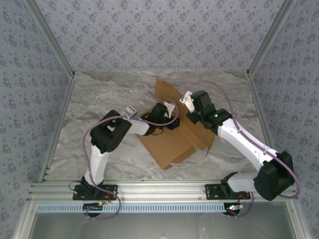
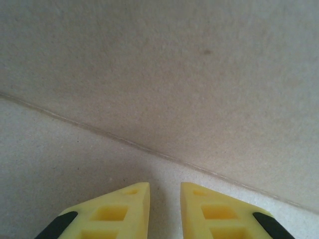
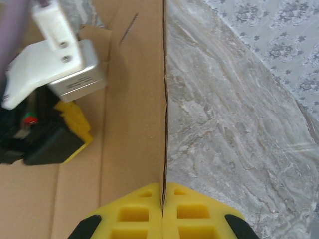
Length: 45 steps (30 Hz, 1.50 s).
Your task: Fold the paper box
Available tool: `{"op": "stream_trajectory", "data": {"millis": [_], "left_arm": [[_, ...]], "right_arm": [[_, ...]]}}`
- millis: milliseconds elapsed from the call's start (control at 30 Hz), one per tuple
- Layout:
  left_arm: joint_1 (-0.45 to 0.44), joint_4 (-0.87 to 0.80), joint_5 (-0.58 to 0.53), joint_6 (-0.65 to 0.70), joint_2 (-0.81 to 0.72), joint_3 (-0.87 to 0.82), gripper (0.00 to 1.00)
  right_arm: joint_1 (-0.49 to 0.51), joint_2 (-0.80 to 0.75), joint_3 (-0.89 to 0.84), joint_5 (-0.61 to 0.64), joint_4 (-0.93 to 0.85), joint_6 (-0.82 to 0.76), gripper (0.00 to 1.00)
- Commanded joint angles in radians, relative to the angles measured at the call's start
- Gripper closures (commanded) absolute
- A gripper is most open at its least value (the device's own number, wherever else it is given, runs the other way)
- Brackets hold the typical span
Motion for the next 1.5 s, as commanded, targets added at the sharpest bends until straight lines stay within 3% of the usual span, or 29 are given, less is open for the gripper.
{"op": "stream_trajectory", "data": {"millis": [0,200,567,1033,1300,1467], "left_arm": [[-0.011,0.038,-0.02,-0.064,0.065,-0.049,0.78],[-0.011,0.098,-0.024,-0.097,0.078,-0.07,0.79],[-0.013,0.167,-0.043,-0.104,0.071,-0.126,0.78],[-0.012,0.207,-0.07,-0.081,0.037,-0.192,0.73],[-0.01,0.18,-0.089,-0.058,-0.056,-0.217,0.63],[-0.011,0.15,-0.077,-0.049,-0.097,-0.218,0.62]], "right_arm": [[0.082,-0.027,-0.073,0.134,0.017,0.05,1.0],[0.21,-0.049,-0.131,0.247,0.078,0.078,1.0],[0.309,0.026,-0.12,0.248,0.103,0.163,1.0],[0.281,0.046,-0.119,0.241,0.079,0.2,1.0],[0.159,-0.003,-0.06,0.222,0.032,0.128,1.0],[0.12,0.009,-0.052,0.233,0.037,0.08,1.0]]}}
